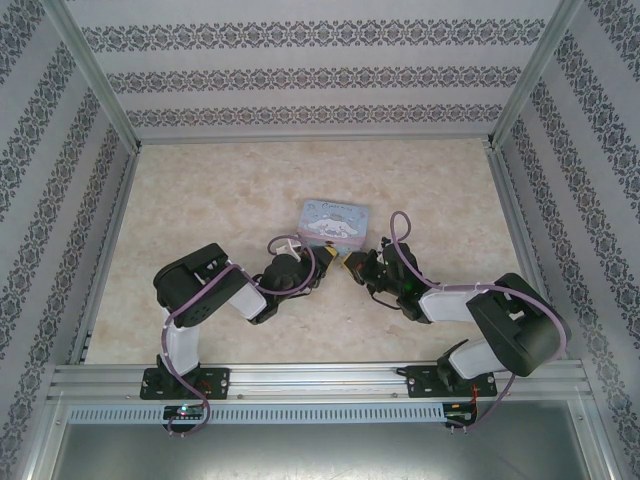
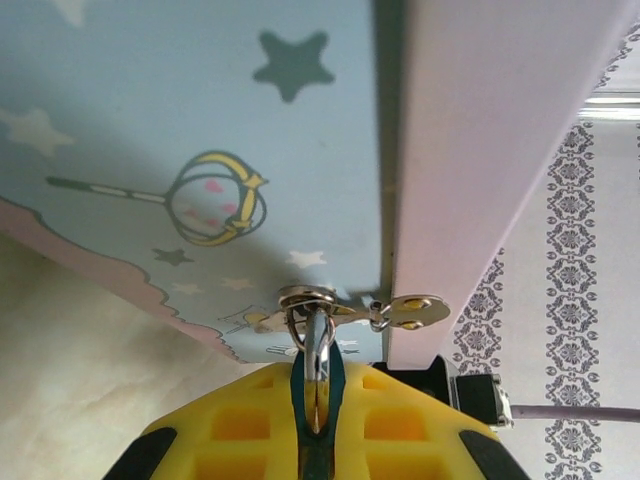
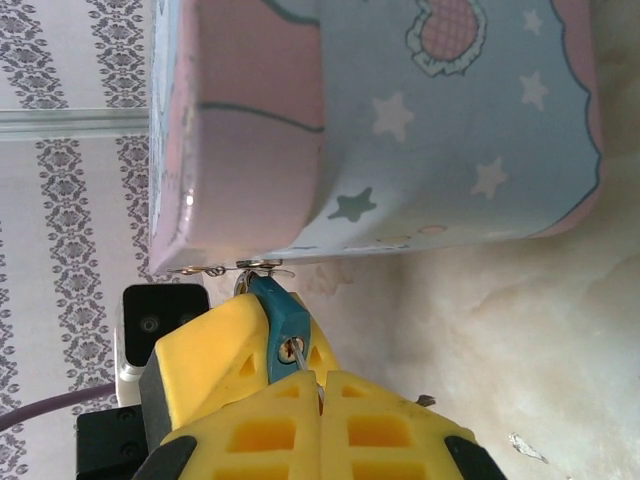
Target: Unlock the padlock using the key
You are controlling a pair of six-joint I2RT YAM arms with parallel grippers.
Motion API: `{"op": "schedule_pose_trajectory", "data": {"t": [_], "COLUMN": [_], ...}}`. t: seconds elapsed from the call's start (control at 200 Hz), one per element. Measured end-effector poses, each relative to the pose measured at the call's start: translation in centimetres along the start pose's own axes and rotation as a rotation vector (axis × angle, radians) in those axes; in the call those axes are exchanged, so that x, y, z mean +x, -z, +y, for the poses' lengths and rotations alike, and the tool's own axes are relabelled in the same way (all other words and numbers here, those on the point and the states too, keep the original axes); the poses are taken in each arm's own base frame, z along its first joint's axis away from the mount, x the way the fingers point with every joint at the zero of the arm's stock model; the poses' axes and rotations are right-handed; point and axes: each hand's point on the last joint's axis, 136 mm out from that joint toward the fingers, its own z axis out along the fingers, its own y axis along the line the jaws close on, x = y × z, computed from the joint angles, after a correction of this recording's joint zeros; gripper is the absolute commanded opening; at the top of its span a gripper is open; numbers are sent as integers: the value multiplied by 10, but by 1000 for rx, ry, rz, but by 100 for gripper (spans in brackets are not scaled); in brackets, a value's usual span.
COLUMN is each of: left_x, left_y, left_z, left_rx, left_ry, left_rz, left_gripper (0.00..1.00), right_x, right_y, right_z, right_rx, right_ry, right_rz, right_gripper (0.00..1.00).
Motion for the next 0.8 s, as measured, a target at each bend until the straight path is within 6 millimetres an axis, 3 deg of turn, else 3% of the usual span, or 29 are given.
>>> {"op": "schedule_pose_trajectory", "data": {"t": [0.799], "left_x": [-4], "left_y": [-9], "left_z": [5], "left_rx": [5], "left_ry": [67], "left_rz": [-67], "left_gripper": [0], "right_x": [-13], "right_y": [-8], "right_z": [-8], "right_rx": [-38], "right_ry": [-45], "right_rz": [51], "right_gripper": [0]}}
